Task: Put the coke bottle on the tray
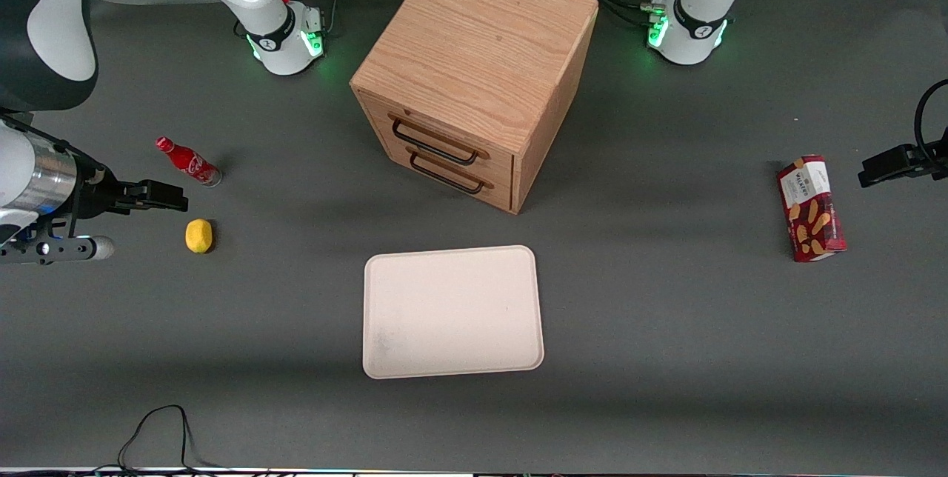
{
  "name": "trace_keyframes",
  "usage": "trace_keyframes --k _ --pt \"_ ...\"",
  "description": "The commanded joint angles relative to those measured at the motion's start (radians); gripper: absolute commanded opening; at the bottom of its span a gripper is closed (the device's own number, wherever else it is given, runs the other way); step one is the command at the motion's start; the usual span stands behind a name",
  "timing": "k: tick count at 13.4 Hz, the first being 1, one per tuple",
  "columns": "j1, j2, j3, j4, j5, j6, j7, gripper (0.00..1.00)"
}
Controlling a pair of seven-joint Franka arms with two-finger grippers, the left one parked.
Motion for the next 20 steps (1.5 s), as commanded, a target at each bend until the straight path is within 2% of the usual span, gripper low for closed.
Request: trace_keyframes --k 1,20 --pt "-0.007 -0.021 0.005 -0.019 -0.001 -0.004 0.02 1.0" --pt "0.003 -0.023 0.003 -0.018 -0.007 -0.018 0.057 1.0"
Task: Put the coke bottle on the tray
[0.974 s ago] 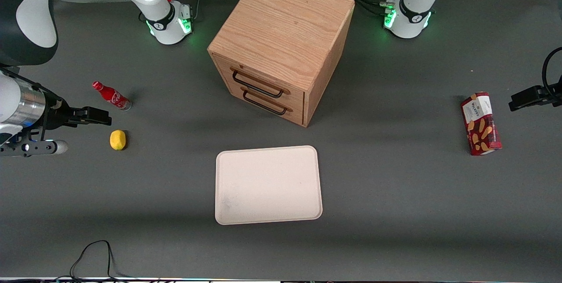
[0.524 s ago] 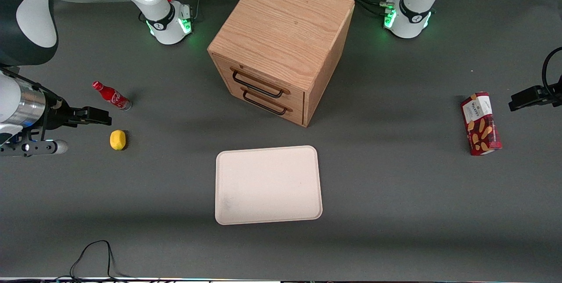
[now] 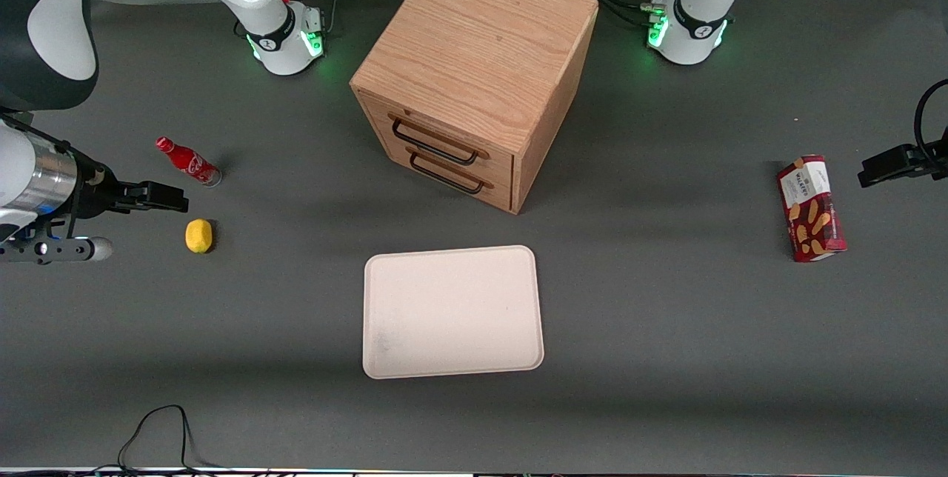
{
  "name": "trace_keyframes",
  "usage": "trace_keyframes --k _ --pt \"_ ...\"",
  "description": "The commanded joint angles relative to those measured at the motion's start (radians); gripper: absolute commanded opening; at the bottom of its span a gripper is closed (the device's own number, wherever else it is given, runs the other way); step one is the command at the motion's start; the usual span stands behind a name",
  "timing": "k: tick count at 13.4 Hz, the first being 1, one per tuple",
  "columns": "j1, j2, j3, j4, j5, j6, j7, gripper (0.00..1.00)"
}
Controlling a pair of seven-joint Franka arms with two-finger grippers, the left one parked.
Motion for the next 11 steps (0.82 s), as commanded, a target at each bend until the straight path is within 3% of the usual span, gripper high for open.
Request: trace_keyframes --k 1,5,8,11 --pt "0.003 -0.023 0.002 -0.019 -0.009 -0.025 0.023 1.0" --pt "0.002 -0.098 -0.006 -0.111 -0.029 -0.025 0.007 1.0" --pt "-0.003 -0.225 -0.015 -0.244 -0.093 -0.024 -0.058 1.0" --pt "0.002 -0.361 -0.095 -0.385 -0.113 -0.013 -0.193 1.0"
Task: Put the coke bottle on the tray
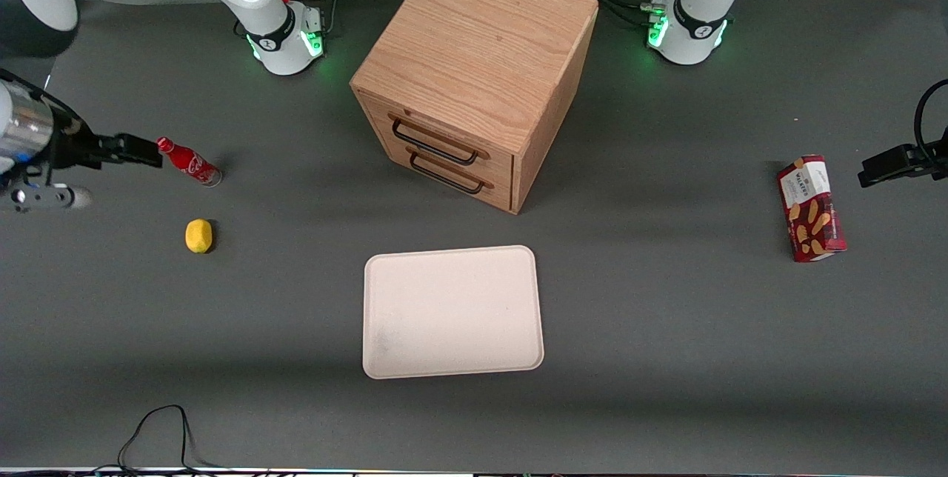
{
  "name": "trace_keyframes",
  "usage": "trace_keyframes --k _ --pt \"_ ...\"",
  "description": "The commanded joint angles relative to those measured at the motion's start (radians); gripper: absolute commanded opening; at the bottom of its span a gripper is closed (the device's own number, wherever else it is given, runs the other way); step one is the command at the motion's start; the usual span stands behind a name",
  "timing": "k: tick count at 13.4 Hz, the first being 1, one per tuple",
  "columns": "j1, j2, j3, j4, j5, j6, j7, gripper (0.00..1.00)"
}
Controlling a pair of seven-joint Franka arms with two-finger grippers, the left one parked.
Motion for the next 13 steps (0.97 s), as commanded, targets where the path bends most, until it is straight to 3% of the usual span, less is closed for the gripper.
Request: trace_keyframes --k 1,6,13 --pt "0.004 -0.173 -0.078 -0.193 -0.043 0.038 -0.148 1.0" --pt "0.005 -0.362 -0.195 -0.469 -0.101 0.184 -0.263 1.0" --pt "0.004 -0.388 -0.258 -0.649 -0.153 0.307 -0.304 0.99"
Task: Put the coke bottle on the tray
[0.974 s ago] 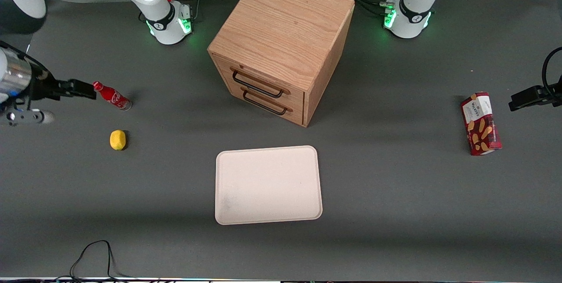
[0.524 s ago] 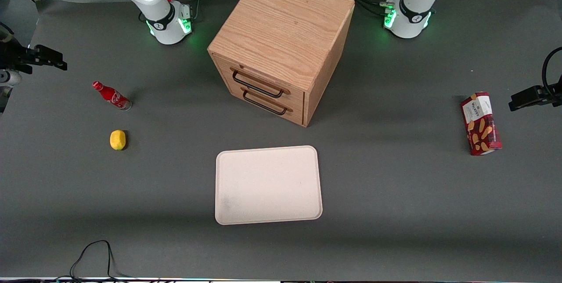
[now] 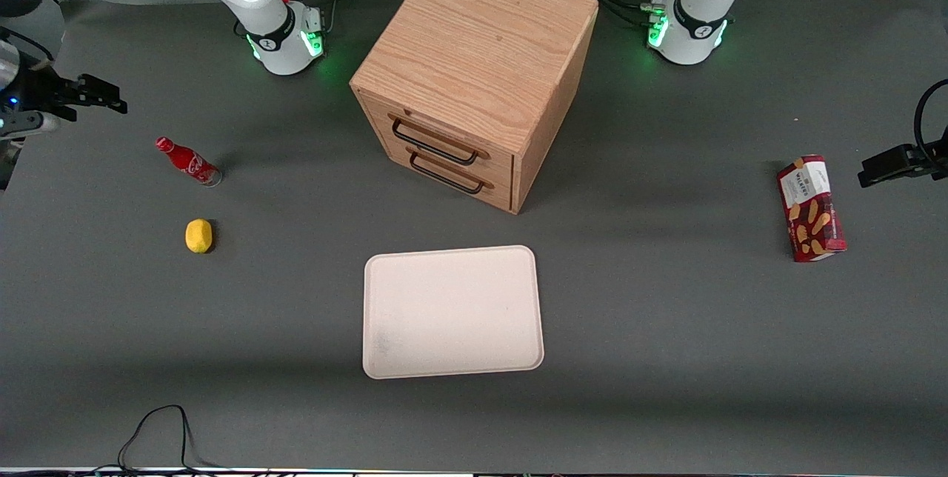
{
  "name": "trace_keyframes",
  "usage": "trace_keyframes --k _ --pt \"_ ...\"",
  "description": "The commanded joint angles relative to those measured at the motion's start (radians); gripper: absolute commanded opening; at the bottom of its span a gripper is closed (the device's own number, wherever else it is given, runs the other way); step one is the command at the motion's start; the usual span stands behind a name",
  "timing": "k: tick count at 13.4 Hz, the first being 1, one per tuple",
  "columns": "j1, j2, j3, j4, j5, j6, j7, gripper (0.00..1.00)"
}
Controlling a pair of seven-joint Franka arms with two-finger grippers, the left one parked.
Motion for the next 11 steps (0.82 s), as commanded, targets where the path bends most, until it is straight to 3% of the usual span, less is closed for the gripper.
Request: trace_keyframes --k 1,11 --pt "0.008 -0.032 -0.024 -0.075 -0.045 0.052 -0.017 0.99" --pt "0.008 -0.058 -0.09 -0.306 -0.135 0.285 -0.017 0.97"
